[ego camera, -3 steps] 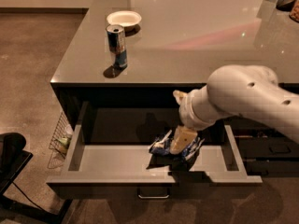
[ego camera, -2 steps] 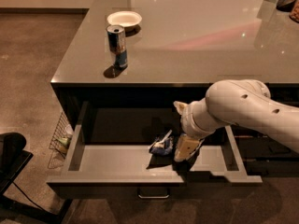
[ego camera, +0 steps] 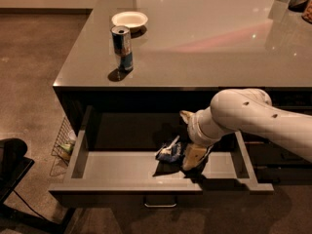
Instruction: Pick blue chip bag from top drawer and place on counter
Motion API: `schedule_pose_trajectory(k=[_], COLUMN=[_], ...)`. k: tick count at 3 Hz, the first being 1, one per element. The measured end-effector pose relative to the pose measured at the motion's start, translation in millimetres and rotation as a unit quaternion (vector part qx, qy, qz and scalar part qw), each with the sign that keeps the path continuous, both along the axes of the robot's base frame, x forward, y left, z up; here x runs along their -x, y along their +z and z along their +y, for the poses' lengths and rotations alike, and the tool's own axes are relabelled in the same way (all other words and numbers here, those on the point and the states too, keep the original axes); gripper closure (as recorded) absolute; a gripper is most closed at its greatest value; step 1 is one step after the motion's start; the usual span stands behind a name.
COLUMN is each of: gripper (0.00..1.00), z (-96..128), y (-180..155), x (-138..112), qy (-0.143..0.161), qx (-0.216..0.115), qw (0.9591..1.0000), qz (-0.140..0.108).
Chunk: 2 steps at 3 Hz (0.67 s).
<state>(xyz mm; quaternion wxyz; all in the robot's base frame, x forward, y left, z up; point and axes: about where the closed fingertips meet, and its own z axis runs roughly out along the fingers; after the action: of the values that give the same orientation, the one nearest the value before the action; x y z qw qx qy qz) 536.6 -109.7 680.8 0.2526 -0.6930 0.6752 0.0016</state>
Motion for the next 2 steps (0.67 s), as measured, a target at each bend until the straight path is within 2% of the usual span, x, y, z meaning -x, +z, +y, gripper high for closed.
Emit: schedule_pose_trajectory(k=[1, 2], gripper=[0.0, 0.18], z=[7.8, 20.4], y=[-20.9, -52.1], x=[-2.6, 10.7], qy=[0.014, 0.027], qx=[0.006, 0.013], qw=[0.9998, 0.9984], qz=[0.014, 0.048])
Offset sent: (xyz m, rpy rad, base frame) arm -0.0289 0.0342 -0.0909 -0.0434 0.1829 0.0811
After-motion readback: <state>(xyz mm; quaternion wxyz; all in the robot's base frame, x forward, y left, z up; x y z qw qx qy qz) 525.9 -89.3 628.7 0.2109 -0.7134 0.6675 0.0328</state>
